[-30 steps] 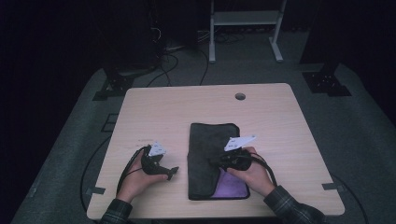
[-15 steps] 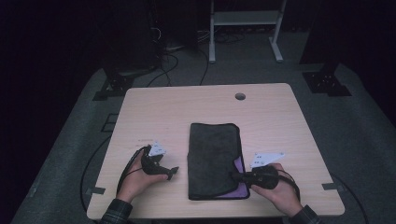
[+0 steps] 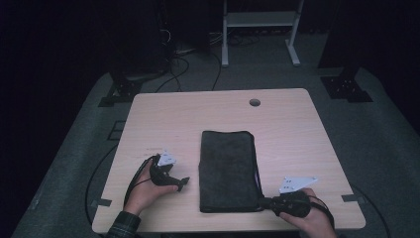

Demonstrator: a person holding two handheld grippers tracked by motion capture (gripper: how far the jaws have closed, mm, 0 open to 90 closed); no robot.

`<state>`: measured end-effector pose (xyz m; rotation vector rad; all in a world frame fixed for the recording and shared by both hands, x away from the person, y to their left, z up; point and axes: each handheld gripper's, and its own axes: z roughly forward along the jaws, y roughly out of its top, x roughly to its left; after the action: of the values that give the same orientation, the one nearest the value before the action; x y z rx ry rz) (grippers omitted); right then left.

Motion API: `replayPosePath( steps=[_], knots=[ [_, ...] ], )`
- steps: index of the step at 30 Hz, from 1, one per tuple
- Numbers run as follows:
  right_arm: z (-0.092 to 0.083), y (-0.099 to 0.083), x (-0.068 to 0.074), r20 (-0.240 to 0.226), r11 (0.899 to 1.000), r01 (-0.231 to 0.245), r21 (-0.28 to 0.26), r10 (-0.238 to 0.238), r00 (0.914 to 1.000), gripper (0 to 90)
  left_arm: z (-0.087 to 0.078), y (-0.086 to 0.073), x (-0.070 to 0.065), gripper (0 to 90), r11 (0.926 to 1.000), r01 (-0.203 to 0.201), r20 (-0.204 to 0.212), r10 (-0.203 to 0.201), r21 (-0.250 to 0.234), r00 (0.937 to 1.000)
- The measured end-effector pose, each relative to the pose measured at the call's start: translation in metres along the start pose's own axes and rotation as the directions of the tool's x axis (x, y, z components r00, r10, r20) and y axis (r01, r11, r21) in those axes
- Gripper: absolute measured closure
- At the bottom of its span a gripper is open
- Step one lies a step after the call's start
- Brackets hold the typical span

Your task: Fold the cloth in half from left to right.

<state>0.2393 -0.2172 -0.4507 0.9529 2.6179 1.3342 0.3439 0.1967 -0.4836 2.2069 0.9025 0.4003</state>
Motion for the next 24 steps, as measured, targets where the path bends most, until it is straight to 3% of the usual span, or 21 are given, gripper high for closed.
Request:
replayPosePath(
  steps=[3,10,17,24],
  knots=[
    [-0.004,0.005,-0.005,0.014,0.999,0.013,-0.05,-0.012,0.9998,71.7,0.0,0.0,0.0,0.0,1.0,0.001,0.0,-0.001,-0.002,1.0],
    [-0.003,0.022,-0.026,0.07,0.994,0.041,-0.097,-0.034,0.997,56.8,0.0,0.0,0.0,0.0,1.0,0.001,-0.001,-0.001,-0.005,1.0],
    [0.002,0.04,-0.049,0.1,0.99,0.034,-0.138,-0.02,0.9947,51.2,-0.001,-0.001,-0.001,0.5,0.9999,0.01,-0.007,-0.01,-0.011,0.9999],
    [0.01,0.059,-0.073,0.133,0.988,0.023,-0.15,-0.003,0.9911,48.3,-0.004,0.001,0.0,10.2,0.9999,0.007,-0.006,-0.007,-0.011,1.0]
  ],
)
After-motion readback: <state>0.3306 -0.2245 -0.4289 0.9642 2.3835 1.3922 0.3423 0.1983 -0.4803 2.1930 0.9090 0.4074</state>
